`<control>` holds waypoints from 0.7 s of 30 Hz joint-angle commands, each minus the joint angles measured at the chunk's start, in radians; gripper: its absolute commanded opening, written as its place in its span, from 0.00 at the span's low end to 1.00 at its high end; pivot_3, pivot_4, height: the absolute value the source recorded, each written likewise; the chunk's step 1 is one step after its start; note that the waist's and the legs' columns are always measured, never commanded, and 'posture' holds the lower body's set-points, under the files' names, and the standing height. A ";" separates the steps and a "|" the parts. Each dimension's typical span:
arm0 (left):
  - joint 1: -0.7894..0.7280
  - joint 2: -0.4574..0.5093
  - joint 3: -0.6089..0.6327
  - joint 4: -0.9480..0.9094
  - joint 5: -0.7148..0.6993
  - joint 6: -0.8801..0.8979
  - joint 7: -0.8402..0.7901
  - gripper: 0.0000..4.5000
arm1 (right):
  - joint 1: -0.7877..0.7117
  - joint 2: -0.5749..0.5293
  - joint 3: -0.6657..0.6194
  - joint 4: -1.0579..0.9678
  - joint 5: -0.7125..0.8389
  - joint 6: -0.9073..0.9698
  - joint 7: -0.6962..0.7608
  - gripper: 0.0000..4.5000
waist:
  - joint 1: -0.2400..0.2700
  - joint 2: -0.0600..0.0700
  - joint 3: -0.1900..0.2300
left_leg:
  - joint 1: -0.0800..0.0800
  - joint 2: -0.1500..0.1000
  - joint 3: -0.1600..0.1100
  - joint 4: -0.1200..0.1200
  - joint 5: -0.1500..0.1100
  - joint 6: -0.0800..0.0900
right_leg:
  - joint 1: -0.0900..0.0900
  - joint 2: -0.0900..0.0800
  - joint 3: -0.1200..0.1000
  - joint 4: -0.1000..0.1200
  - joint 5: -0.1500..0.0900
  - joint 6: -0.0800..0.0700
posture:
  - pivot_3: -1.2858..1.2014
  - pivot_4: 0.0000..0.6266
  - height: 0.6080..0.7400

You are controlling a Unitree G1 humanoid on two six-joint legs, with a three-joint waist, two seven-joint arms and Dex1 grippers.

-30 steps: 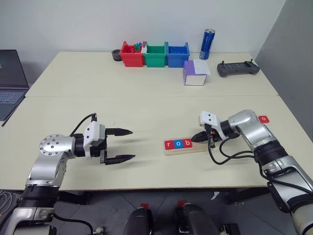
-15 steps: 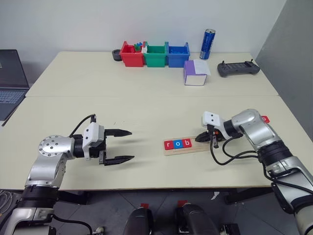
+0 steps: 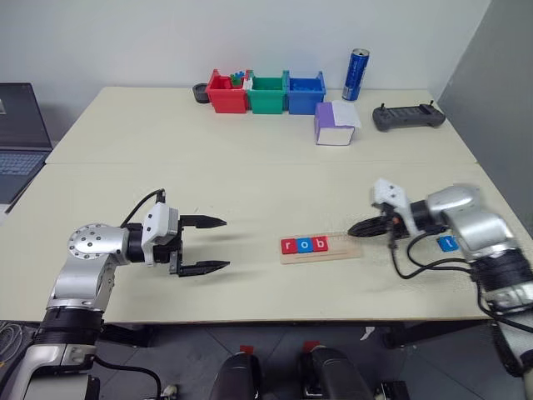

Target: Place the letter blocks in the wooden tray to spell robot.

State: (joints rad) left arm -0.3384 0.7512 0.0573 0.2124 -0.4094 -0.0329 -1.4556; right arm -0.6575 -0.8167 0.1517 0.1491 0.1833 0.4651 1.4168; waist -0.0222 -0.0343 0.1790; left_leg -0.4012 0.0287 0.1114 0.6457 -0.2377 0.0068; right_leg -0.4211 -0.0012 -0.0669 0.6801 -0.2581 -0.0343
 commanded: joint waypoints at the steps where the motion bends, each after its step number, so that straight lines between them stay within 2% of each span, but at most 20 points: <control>1: -0.005 0.010 0.013 -0.023 -0.010 -0.009 -0.005 1.00 | 0.060 -0.070 -0.145 -0.108 0.080 0.101 -0.050 0.00 | 0.003 0.000 0.000 | 0.000 0.000 0.000 0.000 0.000 0.000 | 0.000 0.000 0.000 0.000 0.000 0.000 | 0.52 0.24 1.00; 3: -0.002 0.005 0.009 -0.033 -0.013 -0.002 -0.001 1.00 | 0.101 -0.096 -0.248 -0.122 0.102 0.173 -0.140 0.00 | 0.004 0.000 0.000 | 0.000 0.000 0.000 0.000 0.000 0.000 | 0.000 0.000 0.000 0.000 0.000 0.000 | 0.52 0.24 1.00; 5: 0.000 -0.004 0.003 -0.042 -0.015 0.005 0.004 1.00 | 0.150 -0.117 -0.353 -0.122 0.121 0.252 -0.227 0.08 | 0.005 0.000 0.000 | 0.000 0.000 0.000 0.000 0.000 0.000 | 0.000 0.000 0.000 0.000 0.000 0.000 | 0.52 0.24 1.00; 7: -0.001 -0.013 -0.006 -0.048 -0.016 0.011 0.006 1.00 | 0.228 -0.139 -0.457 -0.150 0.144 0.304 -0.270 0.20 | 0.010 0.000 0.000 | 0.000 0.000 0.000 0.000 0.000 0.000 | 0.000 0.000 0.000 0.000 0.000 0.000 | 0.52 0.24 1.00; 11: -0.027 -0.025 -0.022 -0.025 -0.010 0.011 -0.004 1.00 | 0.352 -0.162 -0.605 -0.180 0.164 0.346 -0.352 0.51 | 0.017 0.000 0.000 | 0.000 0.000 0.000 -0.001 0.000 0.000 | 0.000 0.000 0.000 0.000 0.000 0.000 | 0.52 0.24 1.00; 17: -0.072 -0.040 -0.041 0.014 0.000 0.002 -0.023 1.00 | 0.338 -0.143 -0.626 -0.042 0.139 0.309 -0.500 0.97 | 0.015 0.000 0.000 | 0.001 0.000 0.001 0.000 0.000 0.000 | 0.001 0.000 0.000 0.000 0.000 0.001 | 0.52 0.24 1.00; 21: -0.078 -0.039 -0.040 0.018 -0.001 0.002 -0.027 1.00 | 0.311 -0.116 -0.602 0.014 0.133 0.303 -0.586 0.99 | 0.015 0.000 0.000 | 0.001 0.000 0.001 -0.001 0.000 0.000 | 0.000 0.000 0.001 0.000 0.000 0.001 | 0.52 0.24 1.00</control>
State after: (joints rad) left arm -0.4035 0.7072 0.0072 0.2397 -0.4077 -0.0236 -1.4758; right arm -0.3255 -0.9280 -0.4450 0.1661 0.3190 0.7887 0.8655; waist -0.0074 -0.0341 0.1788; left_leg -0.4007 0.0285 0.1126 0.6450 -0.2377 0.0070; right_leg -0.4211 -0.0007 -0.0659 0.6801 -0.2580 -0.0335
